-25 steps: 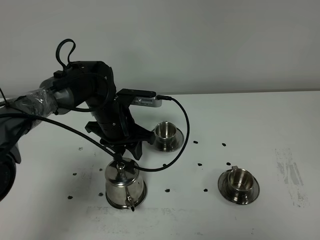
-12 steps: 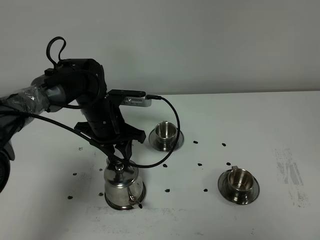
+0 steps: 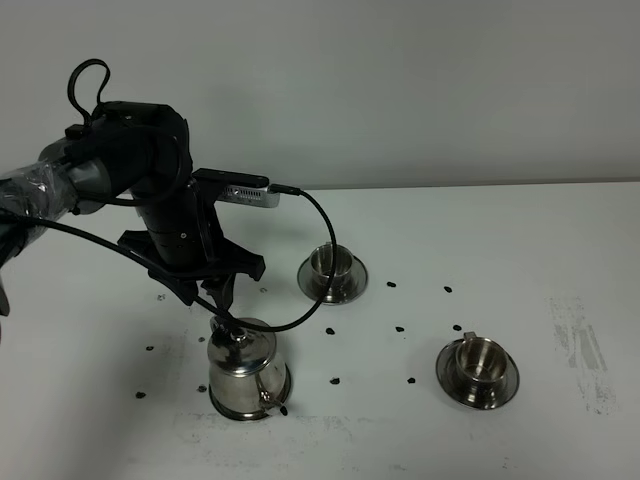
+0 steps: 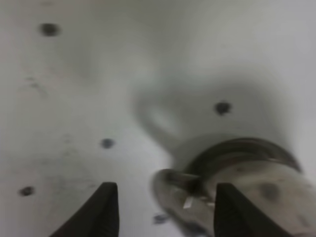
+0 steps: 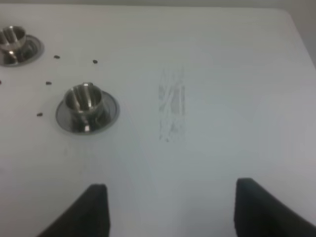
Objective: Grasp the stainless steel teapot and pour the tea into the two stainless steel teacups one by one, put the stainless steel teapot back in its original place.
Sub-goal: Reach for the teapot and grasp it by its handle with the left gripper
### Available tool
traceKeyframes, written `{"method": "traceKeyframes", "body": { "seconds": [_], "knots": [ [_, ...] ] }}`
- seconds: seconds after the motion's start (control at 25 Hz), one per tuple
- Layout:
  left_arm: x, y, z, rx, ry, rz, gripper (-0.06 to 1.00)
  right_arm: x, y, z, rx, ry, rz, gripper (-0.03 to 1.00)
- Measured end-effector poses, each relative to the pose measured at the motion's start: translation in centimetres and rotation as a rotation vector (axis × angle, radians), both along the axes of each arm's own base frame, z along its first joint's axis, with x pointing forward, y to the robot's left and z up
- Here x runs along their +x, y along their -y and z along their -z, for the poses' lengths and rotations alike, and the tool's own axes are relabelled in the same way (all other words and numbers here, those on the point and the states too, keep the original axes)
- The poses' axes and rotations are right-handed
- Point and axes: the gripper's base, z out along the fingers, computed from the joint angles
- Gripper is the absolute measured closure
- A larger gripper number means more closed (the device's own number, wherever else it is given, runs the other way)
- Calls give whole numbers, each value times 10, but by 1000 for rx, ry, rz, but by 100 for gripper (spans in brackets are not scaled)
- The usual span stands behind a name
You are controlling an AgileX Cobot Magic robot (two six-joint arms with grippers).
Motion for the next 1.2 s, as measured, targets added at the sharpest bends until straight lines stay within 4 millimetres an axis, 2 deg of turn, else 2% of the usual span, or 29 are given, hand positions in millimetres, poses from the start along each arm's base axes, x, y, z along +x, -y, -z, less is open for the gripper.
{"method": "traceKeyframes", "body": {
  "seconds": [0.24, 0.36, 0.48, 0.72, 1.2],
  "knots": [
    [5, -1, -2, 11, 56, 6, 45, 0, 0, 1, 1, -4, 0, 41],
    [7, 0, 5, 6, 64, 4, 45, 0, 0, 1, 2, -4, 1, 41],
    [8, 3, 13, 8, 49, 12, 45, 0, 0, 1, 2, -4, 1, 41],
    [5, 10, 14, -20, 34, 31, 45, 0, 0, 1, 2, -4, 1, 41],
    [-3, 6, 15, 25, -49, 44, 48, 0, 0, 1, 2, -4, 1, 41]
  ]
}}
